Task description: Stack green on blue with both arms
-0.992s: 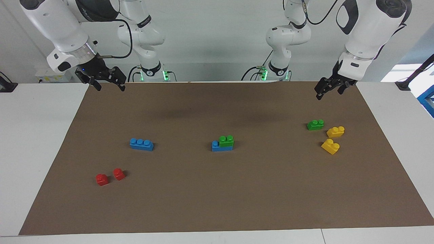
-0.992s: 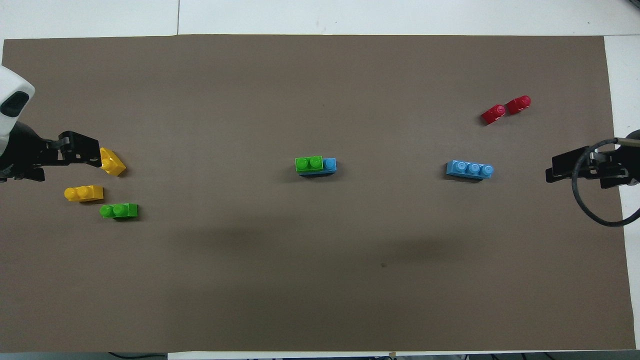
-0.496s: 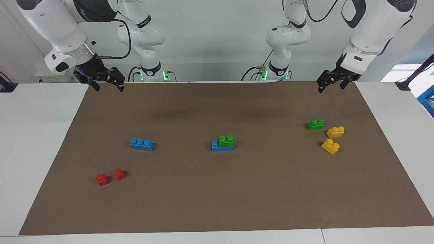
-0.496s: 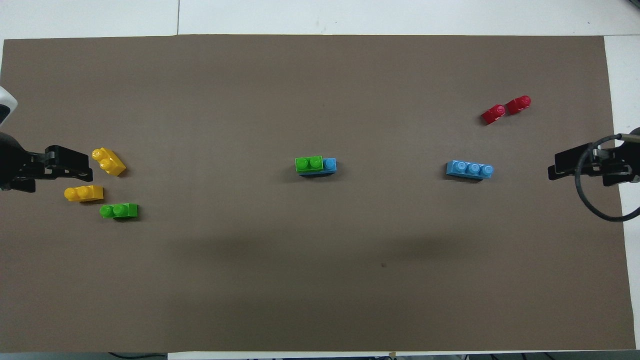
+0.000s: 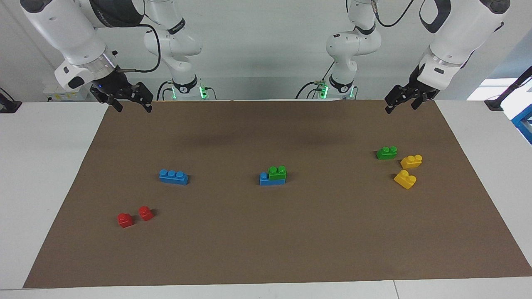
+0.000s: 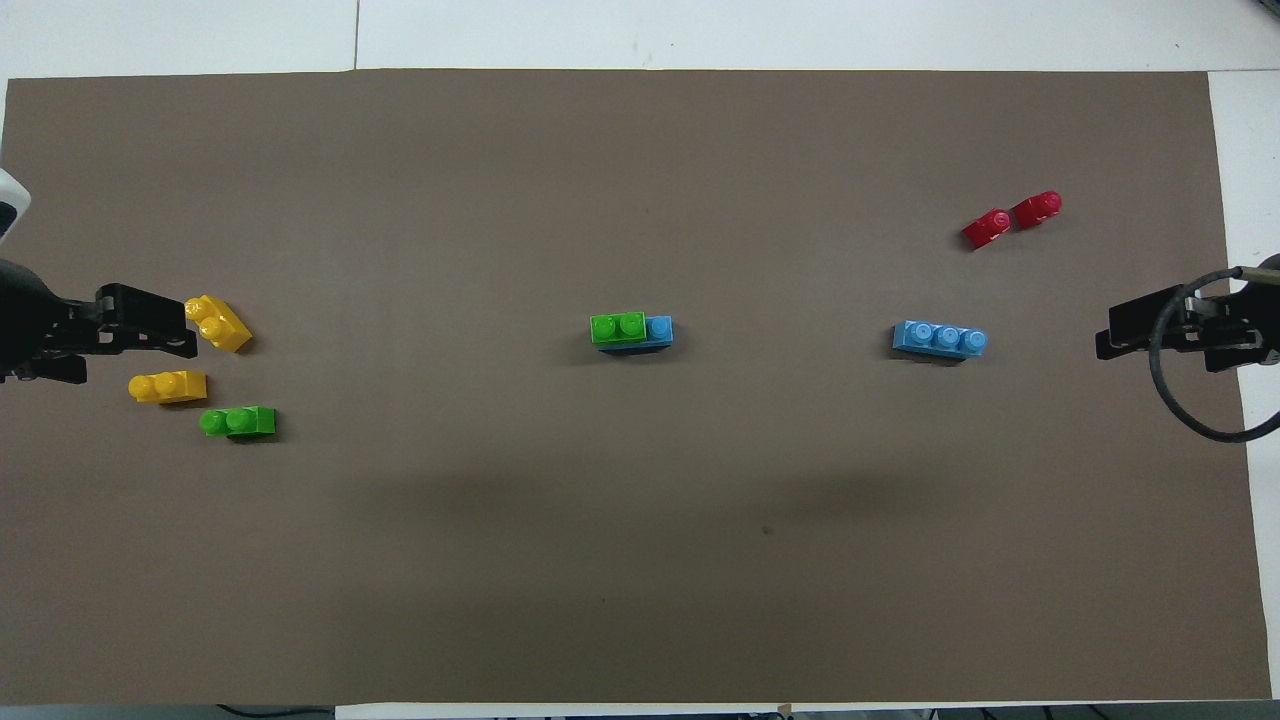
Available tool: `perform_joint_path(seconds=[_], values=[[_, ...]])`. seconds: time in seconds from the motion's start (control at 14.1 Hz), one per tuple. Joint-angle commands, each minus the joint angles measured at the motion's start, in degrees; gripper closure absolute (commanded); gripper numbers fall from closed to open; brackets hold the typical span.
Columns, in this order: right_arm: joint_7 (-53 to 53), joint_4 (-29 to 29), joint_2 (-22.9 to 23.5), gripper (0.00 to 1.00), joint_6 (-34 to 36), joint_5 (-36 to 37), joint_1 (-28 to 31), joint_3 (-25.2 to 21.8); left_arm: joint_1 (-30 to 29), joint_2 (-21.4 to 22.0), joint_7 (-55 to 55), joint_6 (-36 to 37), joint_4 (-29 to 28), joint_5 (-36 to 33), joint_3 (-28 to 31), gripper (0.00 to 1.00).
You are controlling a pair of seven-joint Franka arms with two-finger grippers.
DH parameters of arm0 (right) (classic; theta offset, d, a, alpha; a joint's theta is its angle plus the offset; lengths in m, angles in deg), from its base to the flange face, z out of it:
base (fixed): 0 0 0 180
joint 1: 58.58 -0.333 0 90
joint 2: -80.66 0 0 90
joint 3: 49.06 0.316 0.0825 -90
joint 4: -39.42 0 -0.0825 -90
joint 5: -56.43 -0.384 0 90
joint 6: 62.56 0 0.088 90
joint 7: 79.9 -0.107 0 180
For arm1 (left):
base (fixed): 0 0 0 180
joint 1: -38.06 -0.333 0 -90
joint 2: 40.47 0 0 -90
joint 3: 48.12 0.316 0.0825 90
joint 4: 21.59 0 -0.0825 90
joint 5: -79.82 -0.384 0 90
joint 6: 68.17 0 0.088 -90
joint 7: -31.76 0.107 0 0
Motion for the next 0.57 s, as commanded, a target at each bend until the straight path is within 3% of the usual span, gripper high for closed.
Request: perform_joint_path(seconds=[0.0, 0.5], values=[[1.7, -0.9, 0.5, 0.00, 0.8, 2.2, 0.5, 0.5, 0.5, 0.8, -0.6, -0.9, -0.2, 0.7, 0.7, 0.00], [1.5, -1.2, 0.6, 0.00, -2.6, 5.7, 0.4, 0.5, 0.5, 0.6, 0.4, -0.7, 0.1, -3.1, 0.3, 0.00]])
